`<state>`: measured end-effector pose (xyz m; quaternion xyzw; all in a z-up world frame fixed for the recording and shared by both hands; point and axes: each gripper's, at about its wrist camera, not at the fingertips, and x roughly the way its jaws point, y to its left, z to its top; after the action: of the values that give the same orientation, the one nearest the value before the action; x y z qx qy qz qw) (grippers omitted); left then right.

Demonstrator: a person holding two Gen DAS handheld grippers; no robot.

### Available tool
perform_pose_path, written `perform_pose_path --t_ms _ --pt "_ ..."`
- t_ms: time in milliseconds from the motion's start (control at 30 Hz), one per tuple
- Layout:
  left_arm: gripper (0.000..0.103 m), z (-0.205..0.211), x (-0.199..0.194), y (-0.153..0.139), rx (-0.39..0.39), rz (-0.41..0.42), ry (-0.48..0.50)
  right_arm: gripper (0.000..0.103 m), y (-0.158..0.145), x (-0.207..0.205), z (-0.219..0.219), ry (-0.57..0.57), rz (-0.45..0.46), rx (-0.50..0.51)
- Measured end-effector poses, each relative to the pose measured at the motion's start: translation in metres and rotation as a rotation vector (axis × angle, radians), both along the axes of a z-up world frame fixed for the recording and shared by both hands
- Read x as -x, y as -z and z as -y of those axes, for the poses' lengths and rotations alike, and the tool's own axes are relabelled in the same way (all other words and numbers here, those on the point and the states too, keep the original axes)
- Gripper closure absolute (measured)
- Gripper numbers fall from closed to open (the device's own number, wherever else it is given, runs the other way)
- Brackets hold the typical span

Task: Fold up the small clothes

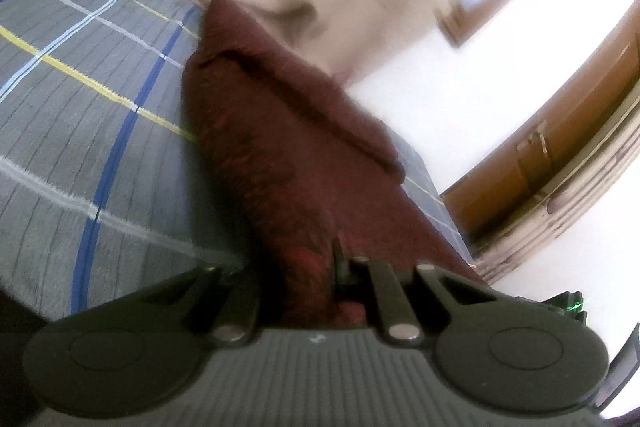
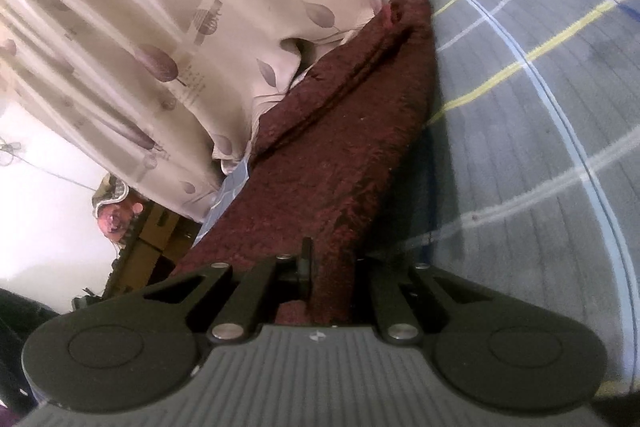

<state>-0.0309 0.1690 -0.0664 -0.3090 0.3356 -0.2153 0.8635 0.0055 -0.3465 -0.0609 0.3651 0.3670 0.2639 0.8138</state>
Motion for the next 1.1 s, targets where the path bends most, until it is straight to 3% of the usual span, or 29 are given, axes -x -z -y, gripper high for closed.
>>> perform_pose_path --t_ms 233,467,867,1100 --pt "0.093 -0.004 0.010 -0.010 0.013 -0.003 -0.018 0.092 -0.009 0.016 0.004 -0.002 -0.006 -0.049" --pt "0.093 -0.002 -0.002 -0.044 0.035 0.078 -0.025 0.092 -0.042 0.001 0.003 -0.022 0.045 -0.081" --pt "0.092 0.003 -0.079 -0.088 0.043 0.175 -0.062 0.092 -0.089 -0.083 0.010 -0.029 0.128 -0.071" --pt "0.092 0.006 -0.149 -0.084 0.047 0.150 -0.113 0.092 -0.093 -0.156 0.012 -0.007 0.107 -0.033"
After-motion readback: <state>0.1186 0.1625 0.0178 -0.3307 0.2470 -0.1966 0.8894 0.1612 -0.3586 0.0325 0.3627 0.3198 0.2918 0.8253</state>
